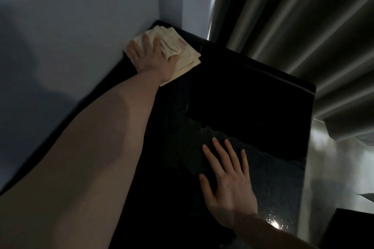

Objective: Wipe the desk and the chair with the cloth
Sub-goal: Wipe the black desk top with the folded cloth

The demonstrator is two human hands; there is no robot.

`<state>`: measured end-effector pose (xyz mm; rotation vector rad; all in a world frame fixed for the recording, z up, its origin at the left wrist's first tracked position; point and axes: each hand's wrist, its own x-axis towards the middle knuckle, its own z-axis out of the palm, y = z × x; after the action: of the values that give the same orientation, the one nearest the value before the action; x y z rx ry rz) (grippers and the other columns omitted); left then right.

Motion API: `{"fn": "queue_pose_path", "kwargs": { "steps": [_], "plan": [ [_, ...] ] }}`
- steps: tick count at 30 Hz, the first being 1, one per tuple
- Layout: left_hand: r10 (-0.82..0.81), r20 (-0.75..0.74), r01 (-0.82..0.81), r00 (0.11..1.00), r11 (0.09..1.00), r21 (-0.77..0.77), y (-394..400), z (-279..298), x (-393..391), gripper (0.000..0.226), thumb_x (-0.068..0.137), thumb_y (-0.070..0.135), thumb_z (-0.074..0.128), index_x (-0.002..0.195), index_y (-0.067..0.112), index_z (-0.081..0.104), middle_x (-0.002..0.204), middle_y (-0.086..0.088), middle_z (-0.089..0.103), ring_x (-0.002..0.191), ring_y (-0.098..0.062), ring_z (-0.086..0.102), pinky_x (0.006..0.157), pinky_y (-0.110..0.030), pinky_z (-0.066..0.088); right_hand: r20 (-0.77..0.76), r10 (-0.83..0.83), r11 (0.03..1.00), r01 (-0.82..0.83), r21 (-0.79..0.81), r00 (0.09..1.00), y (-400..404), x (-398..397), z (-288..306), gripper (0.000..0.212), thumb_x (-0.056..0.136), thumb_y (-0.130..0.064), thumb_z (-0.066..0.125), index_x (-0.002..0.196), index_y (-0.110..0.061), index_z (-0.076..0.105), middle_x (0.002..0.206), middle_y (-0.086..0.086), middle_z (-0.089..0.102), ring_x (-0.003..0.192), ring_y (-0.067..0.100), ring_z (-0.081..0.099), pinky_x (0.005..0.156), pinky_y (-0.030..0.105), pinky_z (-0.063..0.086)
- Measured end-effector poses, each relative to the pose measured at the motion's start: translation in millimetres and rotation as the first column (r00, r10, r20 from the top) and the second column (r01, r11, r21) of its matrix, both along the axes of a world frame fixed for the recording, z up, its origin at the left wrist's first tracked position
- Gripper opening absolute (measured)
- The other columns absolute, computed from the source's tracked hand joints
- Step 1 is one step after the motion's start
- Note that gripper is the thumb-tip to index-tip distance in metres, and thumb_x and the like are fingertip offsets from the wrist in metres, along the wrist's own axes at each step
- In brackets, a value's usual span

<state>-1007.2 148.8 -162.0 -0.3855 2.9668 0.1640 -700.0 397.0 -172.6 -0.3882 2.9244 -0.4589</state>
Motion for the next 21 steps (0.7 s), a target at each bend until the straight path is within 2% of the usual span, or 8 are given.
{"fn": "queue_pose_path", "kwargs": {
  "steps": [2,4,7,12,21],
  "plan": [
    [-0.114,-0.056,0.114,0.992,0.993,-0.015,1,-3,0,0.088,0.1,0.072,0.018,0.168,0.019,0.003,0.176,-0.002,-0.005,0.159,-0.043,-0.007,0.125,-0.064,-0.011,-0.002,-0.004,1.0,0.004,-0.003,1.0,0,1,0,0.07,0.105,-0.059,0.036,0.168,-0.036,0.017,0.177,-0.013,0.001,0.163,0.016,-0.01,0.13,0.055,-0.004],
    [-0.146,-0.027,0.147,0.989,0.988,0.041,-2,-1,2,0.089,0.099,0.075,0.018,0.168,0.021,-0.001,0.176,0.003,-0.003,0.16,-0.041,-0.005,0.125,-0.065,-0.006,-0.01,-0.004,1.0,0.004,-0.004,1.0,-1,2,0,0.069,0.105,-0.058,0.036,0.168,-0.035,0.018,0.177,-0.013,0.002,0.163,0.016,-0.01,0.13,0.055,-0.003],
    [-0.16,0.041,0.155,0.986,0.984,0.09,-9,3,13,0.096,0.095,0.082,0.019,0.167,0.025,-0.006,0.176,0.003,-0.005,0.16,-0.04,-0.007,0.125,-0.063,-0.007,-0.034,-0.007,1.0,0.007,-0.003,0.999,-1,1,0,0.069,0.104,-0.057,0.039,0.168,-0.034,0.023,0.177,-0.011,0.008,0.164,0.016,-0.005,0.13,0.057,0.002],
    [-0.149,0.07,0.14,0.986,0.984,0.114,-13,7,63,0.094,0.096,0.081,0.016,0.167,0.026,-0.012,0.175,0.003,-0.012,0.159,-0.038,-0.013,0.125,-0.061,-0.009,-0.06,-0.004,1.0,0.005,0.013,0.998,-2,3,2,0.067,0.105,-0.056,0.039,0.167,-0.035,0.023,0.177,-0.01,0.01,0.164,0.016,-0.004,0.131,0.056,0.003],
    [-0.158,0.096,0.148,0.983,0.984,0.103,-55,4,198,0.099,0.091,0.086,0.008,0.165,0.027,-0.017,0.175,0.005,-0.016,0.159,-0.034,-0.018,0.125,-0.058,-0.013,-0.087,-0.009,0.997,0.016,0.075,0.996,-4,5,4,0.067,0.106,-0.059,0.03,0.167,-0.033,0.025,0.176,-0.006,0.016,0.164,0.019,0.002,0.131,0.055,0.005]
  ]
}}
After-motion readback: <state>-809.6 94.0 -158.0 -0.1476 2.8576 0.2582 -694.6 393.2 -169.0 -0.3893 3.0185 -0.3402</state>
